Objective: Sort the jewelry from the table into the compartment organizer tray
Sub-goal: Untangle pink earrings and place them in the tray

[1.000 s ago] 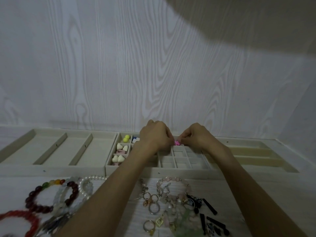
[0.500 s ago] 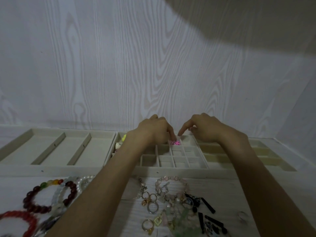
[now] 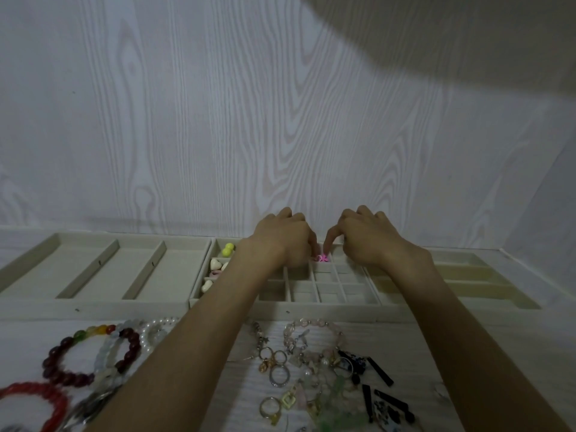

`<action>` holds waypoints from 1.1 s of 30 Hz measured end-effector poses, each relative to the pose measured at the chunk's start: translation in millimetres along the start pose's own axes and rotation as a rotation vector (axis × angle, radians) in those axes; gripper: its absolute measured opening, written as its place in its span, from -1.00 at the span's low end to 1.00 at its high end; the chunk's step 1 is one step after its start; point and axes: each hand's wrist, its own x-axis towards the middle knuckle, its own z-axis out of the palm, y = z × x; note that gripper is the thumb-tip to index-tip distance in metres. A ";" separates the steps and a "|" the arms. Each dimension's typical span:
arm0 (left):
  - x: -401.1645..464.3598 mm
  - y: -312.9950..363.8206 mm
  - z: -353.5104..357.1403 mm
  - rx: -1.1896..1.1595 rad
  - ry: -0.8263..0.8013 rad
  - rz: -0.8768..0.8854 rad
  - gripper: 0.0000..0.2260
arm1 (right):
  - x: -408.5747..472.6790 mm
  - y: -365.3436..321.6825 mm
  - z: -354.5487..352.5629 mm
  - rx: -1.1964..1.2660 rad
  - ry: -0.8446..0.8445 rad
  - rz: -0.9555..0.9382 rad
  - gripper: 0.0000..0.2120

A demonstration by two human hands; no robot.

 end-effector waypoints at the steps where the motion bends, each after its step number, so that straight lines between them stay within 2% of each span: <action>1: 0.0 -0.2 0.2 0.010 0.010 0.004 -0.71 | -0.4 0.6 -0.2 -0.005 0.015 -0.001 -0.65; 6: 0.0 0.7 5.1 0.039 -0.027 -0.002 -0.70 | 1.8 -2.8 5.7 -0.048 -0.033 -0.012 -0.63; 12: 1.0 1.6 3.9 0.051 -0.026 -0.003 -0.69 | 3.4 -4.6 9.1 -0.061 -0.007 -0.018 -0.65; 18: 0.2 -1.1 -0.5 -0.069 0.016 0.002 -0.74 | 0.0 3.5 0.4 0.018 0.044 -0.002 -0.63; 26: 3.2 -3.7 2.7 -0.100 -0.068 -0.007 -0.72 | -2.0 0.8 -1.3 0.033 -0.031 0.001 -0.63; 30: -9.8 -3.9 -19.8 -0.198 0.029 -0.001 -0.74 | -22.8 7.5 -32.8 0.143 0.128 0.004 -0.52; 33: -32.6 -1.4 -33.8 -0.217 0.140 0.006 -0.73 | -45.2 8.9 -44.0 0.148 0.120 -0.027 -0.51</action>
